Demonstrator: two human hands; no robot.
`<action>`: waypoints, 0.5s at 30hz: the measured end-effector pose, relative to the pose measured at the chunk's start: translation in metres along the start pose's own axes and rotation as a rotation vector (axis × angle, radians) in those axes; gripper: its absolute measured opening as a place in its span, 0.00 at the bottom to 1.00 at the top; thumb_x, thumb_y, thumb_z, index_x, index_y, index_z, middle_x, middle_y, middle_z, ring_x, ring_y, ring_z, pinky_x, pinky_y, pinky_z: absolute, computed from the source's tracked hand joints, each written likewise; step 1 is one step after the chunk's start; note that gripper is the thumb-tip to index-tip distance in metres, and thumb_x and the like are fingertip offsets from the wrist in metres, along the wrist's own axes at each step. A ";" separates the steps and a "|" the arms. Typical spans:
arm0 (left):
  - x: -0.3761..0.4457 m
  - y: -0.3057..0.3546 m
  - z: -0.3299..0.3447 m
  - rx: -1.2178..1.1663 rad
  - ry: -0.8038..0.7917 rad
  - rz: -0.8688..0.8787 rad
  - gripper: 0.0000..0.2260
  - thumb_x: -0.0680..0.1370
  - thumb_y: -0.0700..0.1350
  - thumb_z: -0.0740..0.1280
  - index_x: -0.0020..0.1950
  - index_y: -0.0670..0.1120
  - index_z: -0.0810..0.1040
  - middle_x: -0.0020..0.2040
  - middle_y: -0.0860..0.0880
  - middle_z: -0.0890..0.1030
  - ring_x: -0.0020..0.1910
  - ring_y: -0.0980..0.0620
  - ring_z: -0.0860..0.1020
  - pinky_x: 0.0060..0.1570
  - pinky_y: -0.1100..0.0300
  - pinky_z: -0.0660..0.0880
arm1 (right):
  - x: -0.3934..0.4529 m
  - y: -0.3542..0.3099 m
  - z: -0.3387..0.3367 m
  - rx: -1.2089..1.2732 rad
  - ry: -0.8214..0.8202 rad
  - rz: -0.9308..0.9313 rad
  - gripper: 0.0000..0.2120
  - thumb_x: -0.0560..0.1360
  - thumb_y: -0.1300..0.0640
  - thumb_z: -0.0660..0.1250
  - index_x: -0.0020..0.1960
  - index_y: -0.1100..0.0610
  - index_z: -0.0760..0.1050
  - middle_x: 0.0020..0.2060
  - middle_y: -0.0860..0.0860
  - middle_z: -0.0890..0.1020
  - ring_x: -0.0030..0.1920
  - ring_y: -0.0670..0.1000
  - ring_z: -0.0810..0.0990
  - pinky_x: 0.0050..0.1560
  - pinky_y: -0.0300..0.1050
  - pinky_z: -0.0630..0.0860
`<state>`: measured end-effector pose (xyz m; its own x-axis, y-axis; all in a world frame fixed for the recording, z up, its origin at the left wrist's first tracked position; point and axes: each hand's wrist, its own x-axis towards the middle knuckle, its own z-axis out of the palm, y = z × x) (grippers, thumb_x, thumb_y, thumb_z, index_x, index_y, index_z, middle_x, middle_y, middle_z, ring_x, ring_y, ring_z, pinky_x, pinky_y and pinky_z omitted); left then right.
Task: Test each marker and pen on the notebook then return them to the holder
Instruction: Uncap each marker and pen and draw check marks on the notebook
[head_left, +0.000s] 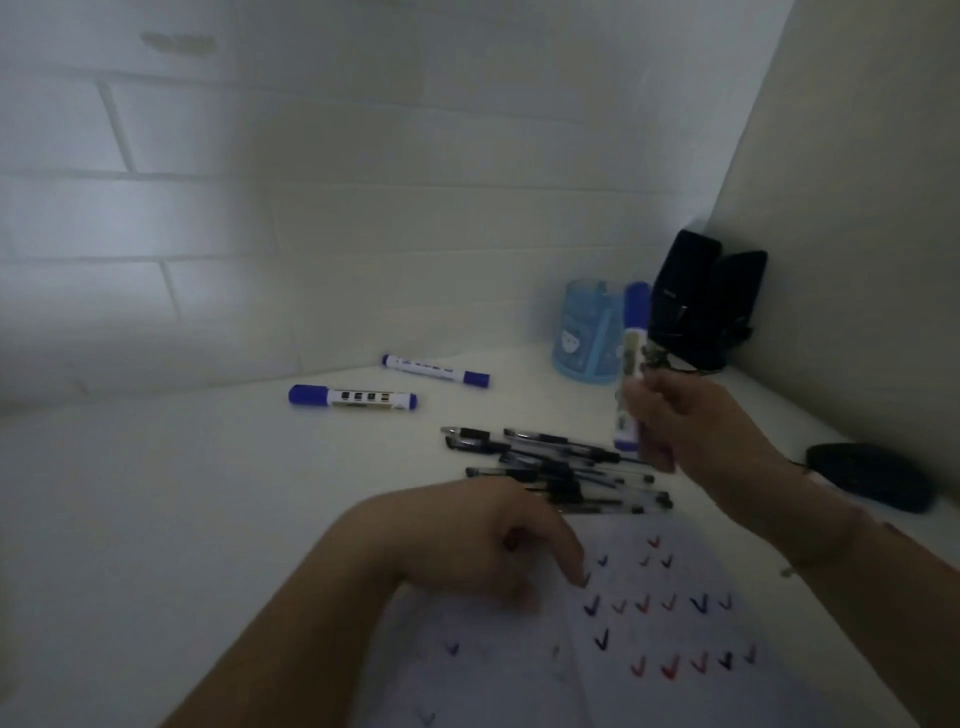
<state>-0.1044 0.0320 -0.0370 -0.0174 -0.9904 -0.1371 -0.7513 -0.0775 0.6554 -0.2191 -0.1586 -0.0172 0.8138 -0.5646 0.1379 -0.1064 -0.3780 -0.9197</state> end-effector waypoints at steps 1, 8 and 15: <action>-0.004 0.001 -0.004 -0.041 -0.035 -0.014 0.16 0.72 0.40 0.73 0.57 0.55 0.80 0.63 0.59 0.76 0.63 0.59 0.73 0.64 0.58 0.69 | -0.021 0.003 -0.009 0.091 -0.058 0.053 0.11 0.72 0.50 0.67 0.42 0.59 0.77 0.25 0.50 0.74 0.27 0.50 0.68 0.28 0.43 0.66; 0.003 0.022 0.010 -0.016 0.308 -0.181 0.20 0.70 0.60 0.71 0.60 0.60 0.74 0.52 0.62 0.79 0.51 0.65 0.77 0.57 0.60 0.76 | -0.083 0.013 -0.020 0.156 -0.243 0.044 0.09 0.69 0.59 0.72 0.45 0.61 0.75 0.31 0.57 0.81 0.28 0.52 0.73 0.25 0.41 0.68; 0.017 0.025 0.036 0.433 0.477 0.022 0.22 0.70 0.69 0.56 0.55 0.59 0.76 0.45 0.60 0.79 0.43 0.61 0.74 0.41 0.62 0.75 | -0.095 0.017 -0.020 -0.018 -0.316 -0.126 0.10 0.72 0.63 0.71 0.53 0.55 0.78 0.36 0.45 0.83 0.33 0.43 0.79 0.33 0.32 0.74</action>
<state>-0.1479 0.0169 -0.0498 0.1842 -0.9412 0.2834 -0.9542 -0.1021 0.2812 -0.3097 -0.1259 -0.0392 0.9578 -0.2584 0.1262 -0.0021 -0.4450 -0.8955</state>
